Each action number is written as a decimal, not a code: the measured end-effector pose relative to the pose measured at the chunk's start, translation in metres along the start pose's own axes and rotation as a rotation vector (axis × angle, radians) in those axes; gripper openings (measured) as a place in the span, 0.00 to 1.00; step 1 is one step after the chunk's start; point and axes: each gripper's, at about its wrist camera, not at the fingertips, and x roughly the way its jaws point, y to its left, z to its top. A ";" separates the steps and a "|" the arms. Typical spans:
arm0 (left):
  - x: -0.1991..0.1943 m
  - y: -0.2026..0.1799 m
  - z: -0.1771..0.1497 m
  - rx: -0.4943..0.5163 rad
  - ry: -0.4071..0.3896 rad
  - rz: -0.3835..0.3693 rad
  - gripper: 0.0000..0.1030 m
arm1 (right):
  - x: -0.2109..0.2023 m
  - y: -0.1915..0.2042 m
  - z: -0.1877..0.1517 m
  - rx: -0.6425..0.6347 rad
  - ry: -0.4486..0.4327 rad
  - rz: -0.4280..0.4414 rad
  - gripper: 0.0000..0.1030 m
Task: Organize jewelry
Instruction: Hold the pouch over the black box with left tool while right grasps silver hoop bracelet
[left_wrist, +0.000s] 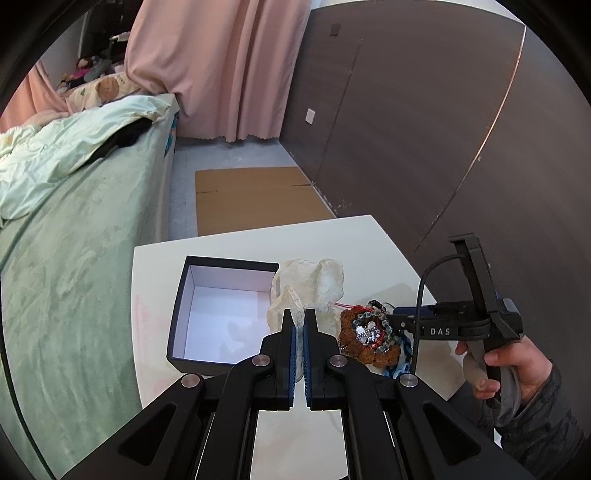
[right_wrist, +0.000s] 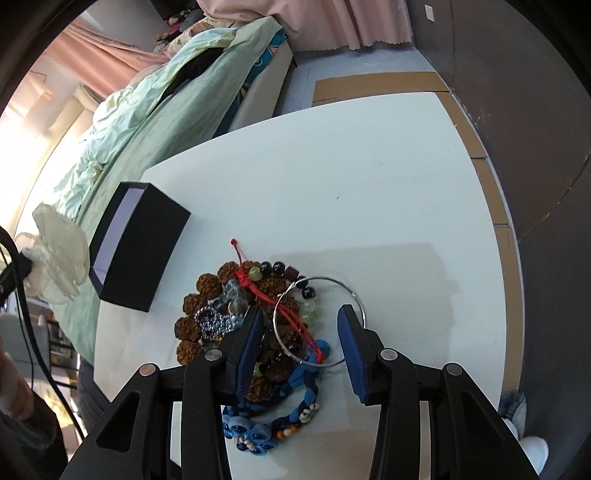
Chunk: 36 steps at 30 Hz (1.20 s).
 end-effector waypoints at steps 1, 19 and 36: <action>0.000 0.000 0.000 0.000 0.000 -0.001 0.03 | 0.000 -0.001 0.001 0.000 0.000 0.006 0.41; 0.004 0.002 -0.005 -0.009 0.008 -0.004 0.03 | -0.023 -0.018 -0.009 0.106 -0.033 0.128 0.10; 0.013 0.003 -0.012 -0.016 0.030 -0.018 0.03 | -0.026 -0.033 -0.037 0.276 -0.060 0.351 0.10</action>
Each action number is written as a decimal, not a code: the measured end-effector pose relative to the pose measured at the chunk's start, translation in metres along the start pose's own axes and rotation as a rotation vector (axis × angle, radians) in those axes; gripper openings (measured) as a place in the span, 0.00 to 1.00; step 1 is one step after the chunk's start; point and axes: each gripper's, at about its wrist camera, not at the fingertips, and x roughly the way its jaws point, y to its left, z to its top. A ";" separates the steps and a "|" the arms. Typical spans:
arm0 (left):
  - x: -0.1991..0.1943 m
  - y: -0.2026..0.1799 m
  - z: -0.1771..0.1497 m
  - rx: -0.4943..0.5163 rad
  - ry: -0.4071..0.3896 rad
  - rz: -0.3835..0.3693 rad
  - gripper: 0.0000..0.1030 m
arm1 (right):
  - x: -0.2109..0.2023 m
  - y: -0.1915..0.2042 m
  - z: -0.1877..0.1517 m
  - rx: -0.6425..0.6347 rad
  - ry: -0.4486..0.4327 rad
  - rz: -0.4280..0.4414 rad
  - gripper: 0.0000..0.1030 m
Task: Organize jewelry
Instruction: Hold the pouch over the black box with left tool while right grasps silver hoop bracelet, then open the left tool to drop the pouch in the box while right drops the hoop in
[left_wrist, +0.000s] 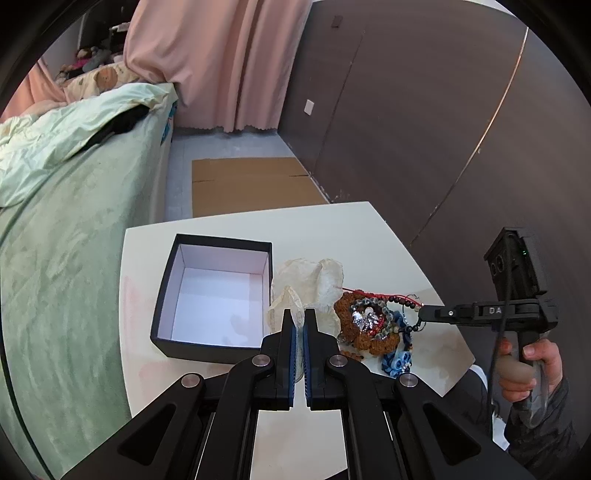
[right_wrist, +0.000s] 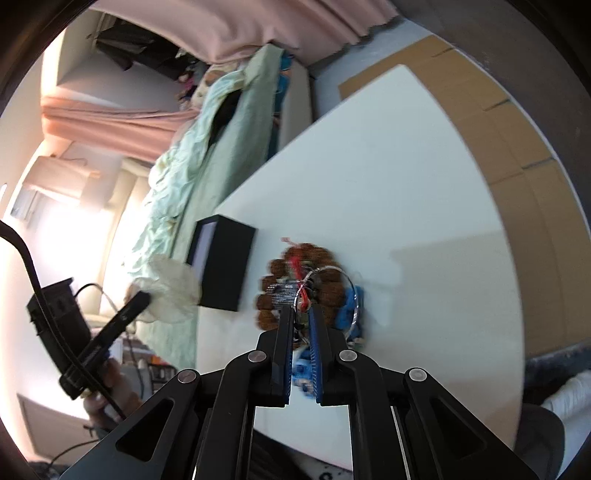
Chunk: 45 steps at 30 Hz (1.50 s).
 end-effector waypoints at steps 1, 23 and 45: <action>0.000 0.000 -0.001 0.001 0.002 0.000 0.03 | 0.000 -0.004 0.000 0.016 -0.005 0.011 0.10; -0.002 -0.001 -0.008 -0.005 0.016 0.017 0.03 | -0.002 -0.003 0.016 0.059 -0.117 0.201 0.09; 0.002 0.043 0.031 -0.062 -0.037 0.038 0.04 | 0.030 0.109 0.024 -0.095 -0.050 0.171 0.09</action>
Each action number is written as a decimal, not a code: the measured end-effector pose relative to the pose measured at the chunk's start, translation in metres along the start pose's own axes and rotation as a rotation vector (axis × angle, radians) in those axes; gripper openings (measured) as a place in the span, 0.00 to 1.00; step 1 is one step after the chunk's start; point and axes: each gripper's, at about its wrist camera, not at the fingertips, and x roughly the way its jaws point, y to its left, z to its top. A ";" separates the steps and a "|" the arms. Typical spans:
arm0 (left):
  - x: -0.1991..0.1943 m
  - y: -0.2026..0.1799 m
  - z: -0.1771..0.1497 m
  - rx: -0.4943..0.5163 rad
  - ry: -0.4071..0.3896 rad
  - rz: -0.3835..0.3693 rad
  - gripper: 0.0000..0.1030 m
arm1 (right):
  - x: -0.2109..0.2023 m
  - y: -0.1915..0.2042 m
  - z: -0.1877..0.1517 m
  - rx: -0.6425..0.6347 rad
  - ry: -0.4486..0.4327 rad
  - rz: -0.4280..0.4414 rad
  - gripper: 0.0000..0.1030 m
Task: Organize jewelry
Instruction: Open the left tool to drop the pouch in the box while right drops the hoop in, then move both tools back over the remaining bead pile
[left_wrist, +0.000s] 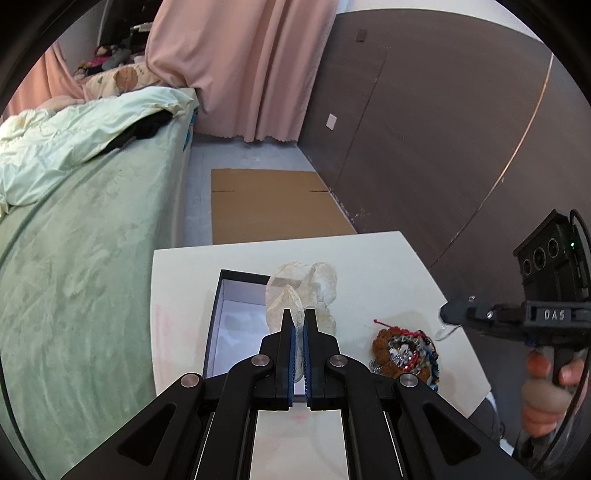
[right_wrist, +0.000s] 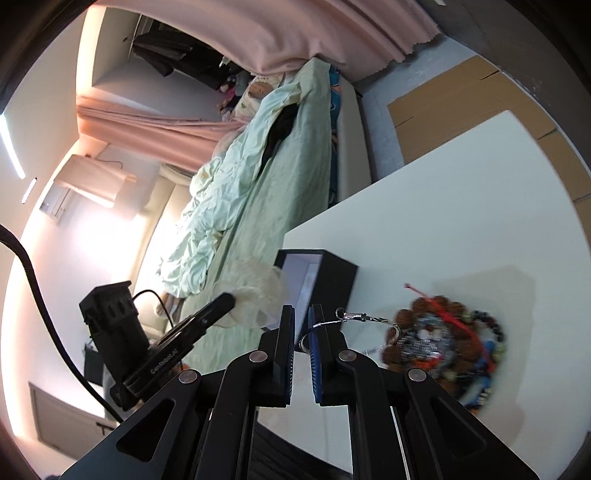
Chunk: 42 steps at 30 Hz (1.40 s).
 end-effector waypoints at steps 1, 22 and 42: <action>0.002 0.002 0.001 -0.011 0.017 -0.008 0.04 | 0.004 0.003 0.000 -0.002 0.006 0.001 0.09; -0.048 0.064 -0.033 -0.173 -0.038 0.058 0.67 | 0.090 0.047 0.012 0.006 0.076 -0.034 0.06; -0.066 0.069 -0.046 -0.214 -0.083 0.028 0.77 | 0.090 0.065 0.009 -0.042 0.127 -0.027 0.70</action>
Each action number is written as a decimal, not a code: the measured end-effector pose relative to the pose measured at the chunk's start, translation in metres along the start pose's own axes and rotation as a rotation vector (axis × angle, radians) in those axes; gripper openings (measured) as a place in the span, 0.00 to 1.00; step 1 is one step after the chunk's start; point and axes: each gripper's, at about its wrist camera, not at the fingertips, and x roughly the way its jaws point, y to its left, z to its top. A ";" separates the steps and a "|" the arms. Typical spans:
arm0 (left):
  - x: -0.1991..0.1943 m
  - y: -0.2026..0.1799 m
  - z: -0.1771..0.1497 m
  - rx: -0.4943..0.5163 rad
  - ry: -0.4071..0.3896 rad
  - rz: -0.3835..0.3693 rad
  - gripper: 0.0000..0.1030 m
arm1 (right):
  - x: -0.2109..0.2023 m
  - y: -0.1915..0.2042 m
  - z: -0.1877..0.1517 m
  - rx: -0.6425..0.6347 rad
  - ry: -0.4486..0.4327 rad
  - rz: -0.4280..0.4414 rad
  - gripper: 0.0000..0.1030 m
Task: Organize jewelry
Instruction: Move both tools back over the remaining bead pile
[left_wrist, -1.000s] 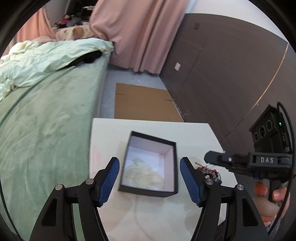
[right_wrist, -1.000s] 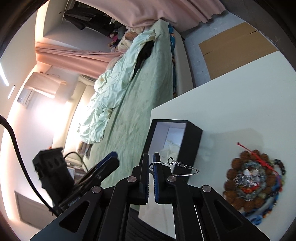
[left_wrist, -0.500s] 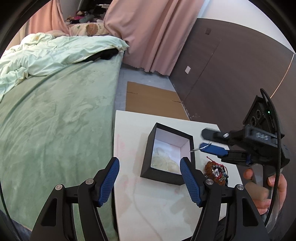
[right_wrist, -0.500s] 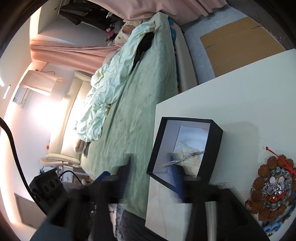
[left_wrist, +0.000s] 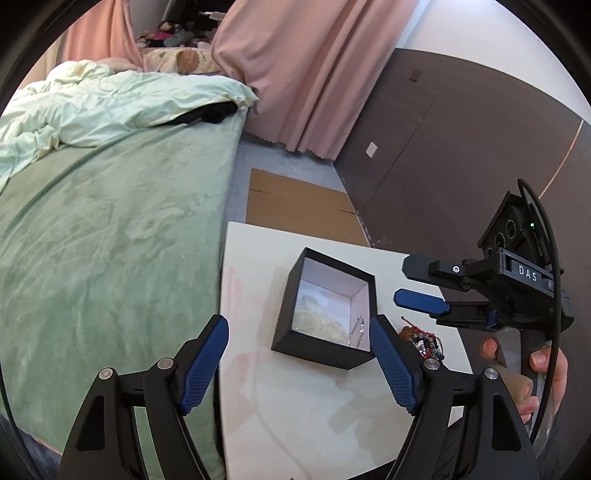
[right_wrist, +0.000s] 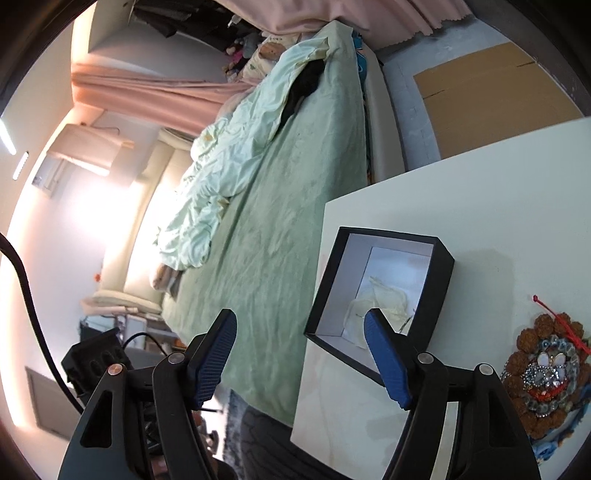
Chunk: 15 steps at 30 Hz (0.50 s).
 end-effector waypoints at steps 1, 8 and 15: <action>-0.001 0.002 0.000 -0.004 -0.002 0.001 0.77 | -0.002 0.000 0.000 -0.003 -0.006 -0.004 0.70; -0.002 -0.008 -0.002 0.020 -0.014 -0.006 0.77 | -0.037 -0.007 -0.019 -0.037 -0.096 -0.125 0.70; 0.006 -0.041 -0.009 0.070 -0.012 -0.049 0.77 | -0.097 -0.043 -0.054 0.002 -0.196 -0.283 0.70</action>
